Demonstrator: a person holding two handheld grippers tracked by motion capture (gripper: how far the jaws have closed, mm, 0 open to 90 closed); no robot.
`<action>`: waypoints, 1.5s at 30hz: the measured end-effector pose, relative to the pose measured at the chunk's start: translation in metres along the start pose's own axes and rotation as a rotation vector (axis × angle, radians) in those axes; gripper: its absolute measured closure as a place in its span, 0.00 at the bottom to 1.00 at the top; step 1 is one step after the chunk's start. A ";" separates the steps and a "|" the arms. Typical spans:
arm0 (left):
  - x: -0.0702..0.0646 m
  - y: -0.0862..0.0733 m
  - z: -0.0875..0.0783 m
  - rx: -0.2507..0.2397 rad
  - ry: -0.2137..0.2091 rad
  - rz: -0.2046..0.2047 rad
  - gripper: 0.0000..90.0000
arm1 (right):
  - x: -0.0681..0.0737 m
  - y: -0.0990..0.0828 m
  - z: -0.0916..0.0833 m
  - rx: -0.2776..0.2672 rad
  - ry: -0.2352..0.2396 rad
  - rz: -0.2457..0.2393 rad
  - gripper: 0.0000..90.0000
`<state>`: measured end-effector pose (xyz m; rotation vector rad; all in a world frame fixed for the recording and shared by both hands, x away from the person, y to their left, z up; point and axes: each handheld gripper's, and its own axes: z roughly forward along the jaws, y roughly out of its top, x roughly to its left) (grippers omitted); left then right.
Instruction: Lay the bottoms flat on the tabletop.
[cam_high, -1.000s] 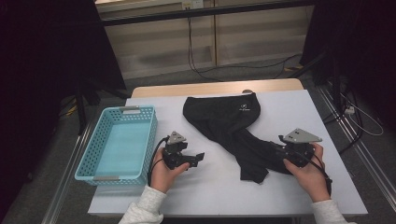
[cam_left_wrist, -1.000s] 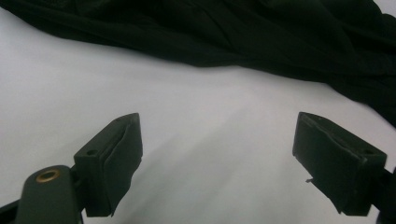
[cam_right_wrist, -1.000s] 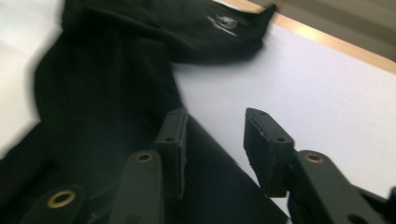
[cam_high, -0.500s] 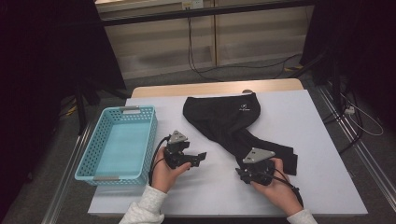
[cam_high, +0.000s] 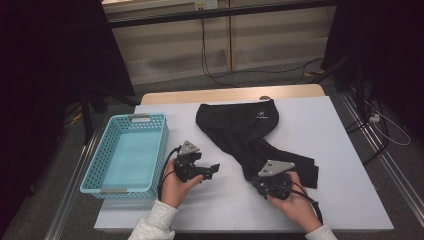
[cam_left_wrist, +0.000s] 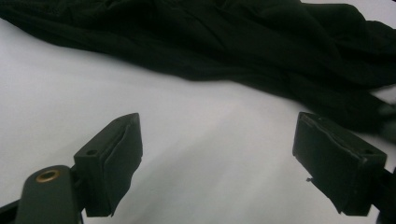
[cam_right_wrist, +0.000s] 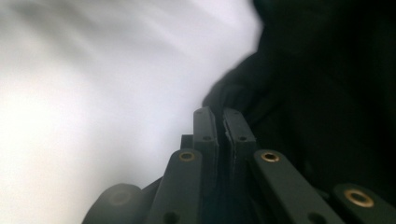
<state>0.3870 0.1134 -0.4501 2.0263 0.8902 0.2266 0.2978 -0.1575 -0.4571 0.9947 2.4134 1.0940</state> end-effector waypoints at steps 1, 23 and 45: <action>0.000 0.000 0.000 0.001 -0.002 -0.001 0.18 | 0.008 0.003 0.001 -0.010 0.021 -0.016 0.94; 0.001 -0.002 0.002 0.017 -0.003 0.001 0.18 | 0.010 0.024 0.012 -0.067 -0.076 0.049 0.53; 0.001 0.000 -0.001 0.011 -0.002 -0.001 0.18 | 0.028 0.027 0.025 -0.006 -0.016 -0.083 0.64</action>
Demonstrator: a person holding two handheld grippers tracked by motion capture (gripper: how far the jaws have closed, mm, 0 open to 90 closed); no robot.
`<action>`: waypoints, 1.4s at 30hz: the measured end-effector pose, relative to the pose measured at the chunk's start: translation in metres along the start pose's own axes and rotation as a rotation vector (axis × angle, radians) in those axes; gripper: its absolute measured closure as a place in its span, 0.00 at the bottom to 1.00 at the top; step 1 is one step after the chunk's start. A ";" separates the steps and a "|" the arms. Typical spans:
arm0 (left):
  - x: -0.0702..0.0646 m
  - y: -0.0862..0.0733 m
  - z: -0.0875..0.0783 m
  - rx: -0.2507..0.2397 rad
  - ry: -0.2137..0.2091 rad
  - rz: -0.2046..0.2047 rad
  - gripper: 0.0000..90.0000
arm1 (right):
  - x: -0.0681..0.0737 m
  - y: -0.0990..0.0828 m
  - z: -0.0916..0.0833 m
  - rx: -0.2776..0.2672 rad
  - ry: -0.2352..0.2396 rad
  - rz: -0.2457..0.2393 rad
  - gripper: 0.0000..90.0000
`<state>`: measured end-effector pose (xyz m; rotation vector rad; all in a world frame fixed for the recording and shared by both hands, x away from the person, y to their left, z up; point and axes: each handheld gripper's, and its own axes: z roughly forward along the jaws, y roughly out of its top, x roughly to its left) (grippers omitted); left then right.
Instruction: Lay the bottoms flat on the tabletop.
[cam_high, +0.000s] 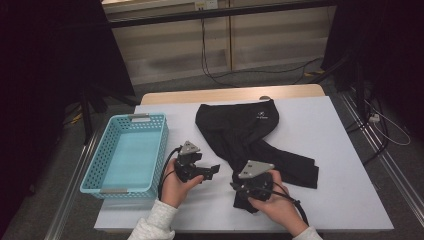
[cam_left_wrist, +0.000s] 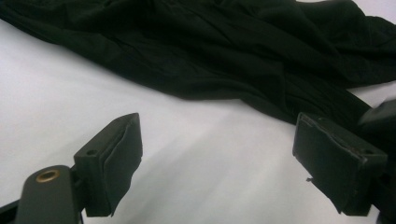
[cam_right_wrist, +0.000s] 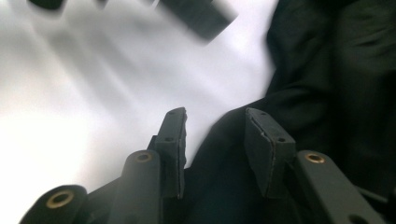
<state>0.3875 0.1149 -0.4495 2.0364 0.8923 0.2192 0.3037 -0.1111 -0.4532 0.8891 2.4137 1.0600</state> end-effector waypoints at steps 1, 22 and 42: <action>0.001 0.000 -0.001 -0.001 0.001 0.000 0.18 | 0.001 -0.002 0.005 0.023 -0.033 -0.011 0.64; -0.001 0.000 0.001 -0.002 -0.015 0.008 0.18 | -0.064 -0.040 -0.037 -0.067 -0.124 0.282 0.97; 0.001 0.001 0.001 -0.006 -0.018 0.000 0.18 | -0.051 -0.025 -0.037 -0.069 -0.228 0.127 0.68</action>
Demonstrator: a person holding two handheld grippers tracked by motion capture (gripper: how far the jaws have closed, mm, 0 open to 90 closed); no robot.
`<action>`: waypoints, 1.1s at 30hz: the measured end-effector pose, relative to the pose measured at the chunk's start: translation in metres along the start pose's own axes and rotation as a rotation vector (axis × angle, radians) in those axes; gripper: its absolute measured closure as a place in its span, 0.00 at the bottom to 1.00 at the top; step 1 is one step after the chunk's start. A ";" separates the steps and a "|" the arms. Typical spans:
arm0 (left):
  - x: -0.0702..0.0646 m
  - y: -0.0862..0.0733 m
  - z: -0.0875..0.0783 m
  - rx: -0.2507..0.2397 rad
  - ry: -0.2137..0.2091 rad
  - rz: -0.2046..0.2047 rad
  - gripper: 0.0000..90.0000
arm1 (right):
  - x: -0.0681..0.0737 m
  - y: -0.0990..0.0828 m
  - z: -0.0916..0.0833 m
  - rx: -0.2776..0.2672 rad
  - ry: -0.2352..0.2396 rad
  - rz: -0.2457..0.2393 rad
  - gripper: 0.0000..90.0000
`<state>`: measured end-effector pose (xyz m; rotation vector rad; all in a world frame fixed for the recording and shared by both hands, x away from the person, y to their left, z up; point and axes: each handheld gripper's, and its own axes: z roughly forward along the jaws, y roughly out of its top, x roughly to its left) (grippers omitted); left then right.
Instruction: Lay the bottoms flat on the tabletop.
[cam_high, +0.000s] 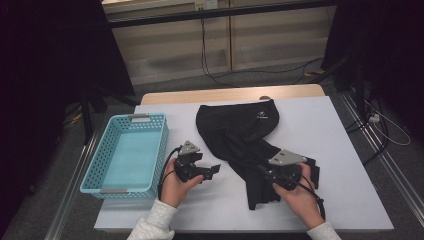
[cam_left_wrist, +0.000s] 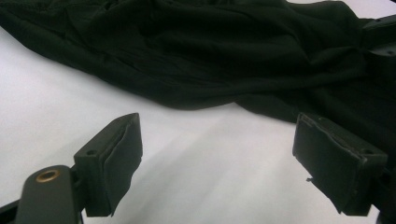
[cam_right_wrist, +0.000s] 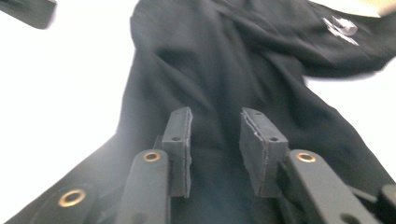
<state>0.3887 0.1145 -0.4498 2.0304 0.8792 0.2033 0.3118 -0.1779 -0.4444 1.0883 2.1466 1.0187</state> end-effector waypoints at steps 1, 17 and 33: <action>0.001 0.000 -0.001 -0.004 0.004 0.001 0.18 | 0.004 0.002 0.000 -0.003 0.009 -0.013 0.67; 0.008 -0.010 -0.018 -0.013 0.032 -0.030 0.18 | 0.045 0.009 0.050 0.056 0.117 -0.086 0.66; 0.012 -0.020 -0.034 -0.020 0.061 -0.053 0.18 | 0.034 0.019 0.061 0.090 0.181 0.005 1.00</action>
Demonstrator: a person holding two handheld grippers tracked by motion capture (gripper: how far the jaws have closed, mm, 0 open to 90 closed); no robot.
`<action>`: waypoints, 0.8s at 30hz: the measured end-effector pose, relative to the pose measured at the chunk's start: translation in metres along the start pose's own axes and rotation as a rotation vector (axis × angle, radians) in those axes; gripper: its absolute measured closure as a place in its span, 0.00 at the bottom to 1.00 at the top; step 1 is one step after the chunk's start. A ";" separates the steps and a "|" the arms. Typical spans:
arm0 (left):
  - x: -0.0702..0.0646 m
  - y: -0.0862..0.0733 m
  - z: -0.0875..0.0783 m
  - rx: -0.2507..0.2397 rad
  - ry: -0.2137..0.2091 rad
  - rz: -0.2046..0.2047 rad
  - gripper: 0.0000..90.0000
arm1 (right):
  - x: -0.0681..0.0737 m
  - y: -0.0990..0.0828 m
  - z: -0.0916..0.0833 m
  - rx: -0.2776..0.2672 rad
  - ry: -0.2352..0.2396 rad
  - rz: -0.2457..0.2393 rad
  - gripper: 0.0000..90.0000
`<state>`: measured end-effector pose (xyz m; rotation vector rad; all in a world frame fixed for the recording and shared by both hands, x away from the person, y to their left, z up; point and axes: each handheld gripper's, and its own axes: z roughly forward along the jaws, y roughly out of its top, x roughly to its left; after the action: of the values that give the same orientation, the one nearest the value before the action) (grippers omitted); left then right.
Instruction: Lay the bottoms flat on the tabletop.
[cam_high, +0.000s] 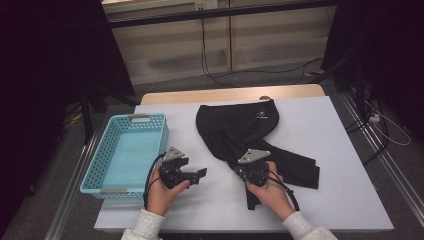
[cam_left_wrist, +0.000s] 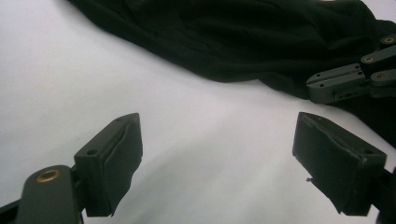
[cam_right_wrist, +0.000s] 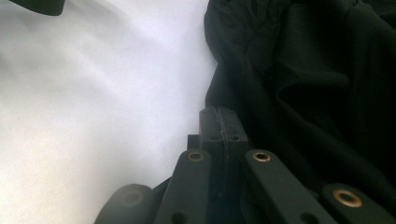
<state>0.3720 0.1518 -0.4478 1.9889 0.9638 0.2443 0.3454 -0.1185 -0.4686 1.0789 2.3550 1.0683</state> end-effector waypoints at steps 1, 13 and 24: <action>0.000 0.000 0.000 0.001 -0.004 -0.001 0.18 | 0.000 0.000 0.000 -0.003 0.006 0.003 1.00; -0.002 0.006 -0.006 -0.006 -0.020 -0.002 0.17 | 0.018 0.015 -0.016 -0.098 0.180 0.036 0.99; -0.006 0.003 0.004 -0.010 -0.022 -0.021 0.18 | -0.007 0.001 -0.032 -0.108 0.057 0.098 0.62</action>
<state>0.3716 0.1445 -0.4462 1.9675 0.9667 0.2146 0.3329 -0.1394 -0.4464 1.1481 2.2785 1.2620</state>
